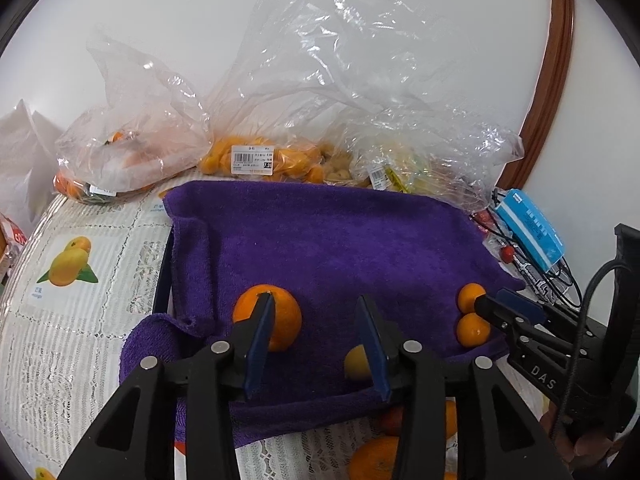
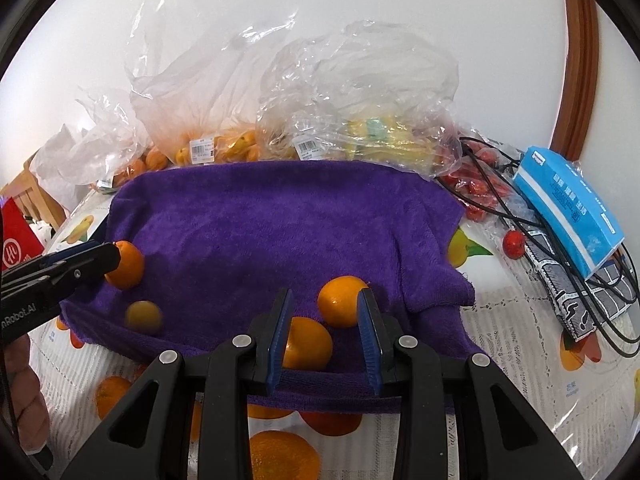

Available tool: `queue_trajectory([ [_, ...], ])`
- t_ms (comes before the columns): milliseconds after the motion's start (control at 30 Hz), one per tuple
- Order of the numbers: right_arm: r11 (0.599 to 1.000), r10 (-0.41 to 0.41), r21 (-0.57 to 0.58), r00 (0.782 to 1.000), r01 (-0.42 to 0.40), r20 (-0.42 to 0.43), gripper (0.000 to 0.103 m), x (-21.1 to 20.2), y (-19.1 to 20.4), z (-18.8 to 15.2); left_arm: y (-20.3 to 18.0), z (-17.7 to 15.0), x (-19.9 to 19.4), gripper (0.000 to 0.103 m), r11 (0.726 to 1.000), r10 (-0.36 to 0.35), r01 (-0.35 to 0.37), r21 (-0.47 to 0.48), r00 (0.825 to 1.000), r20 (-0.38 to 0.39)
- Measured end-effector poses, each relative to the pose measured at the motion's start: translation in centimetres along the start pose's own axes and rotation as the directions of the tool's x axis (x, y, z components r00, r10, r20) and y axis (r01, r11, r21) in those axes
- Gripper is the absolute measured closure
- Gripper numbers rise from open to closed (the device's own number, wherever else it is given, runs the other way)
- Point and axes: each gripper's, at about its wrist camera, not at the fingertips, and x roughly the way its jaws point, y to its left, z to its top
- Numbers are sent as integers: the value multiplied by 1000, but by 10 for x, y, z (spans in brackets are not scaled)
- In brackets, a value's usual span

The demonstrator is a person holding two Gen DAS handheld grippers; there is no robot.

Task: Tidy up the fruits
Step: 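Lower and release the orange from the right gripper while the left releases the yellow-brown fruit, then withdraw both tools from the towel toward the loose oranges in front of it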

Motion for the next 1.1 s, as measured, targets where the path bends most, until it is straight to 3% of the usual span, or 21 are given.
queue_trajectory([
  [1100,998,-11,57,1000,13,-24,69,-60,-11,-43,-5,-1,-10,59,1000,-24,24,-9,999,22],
])
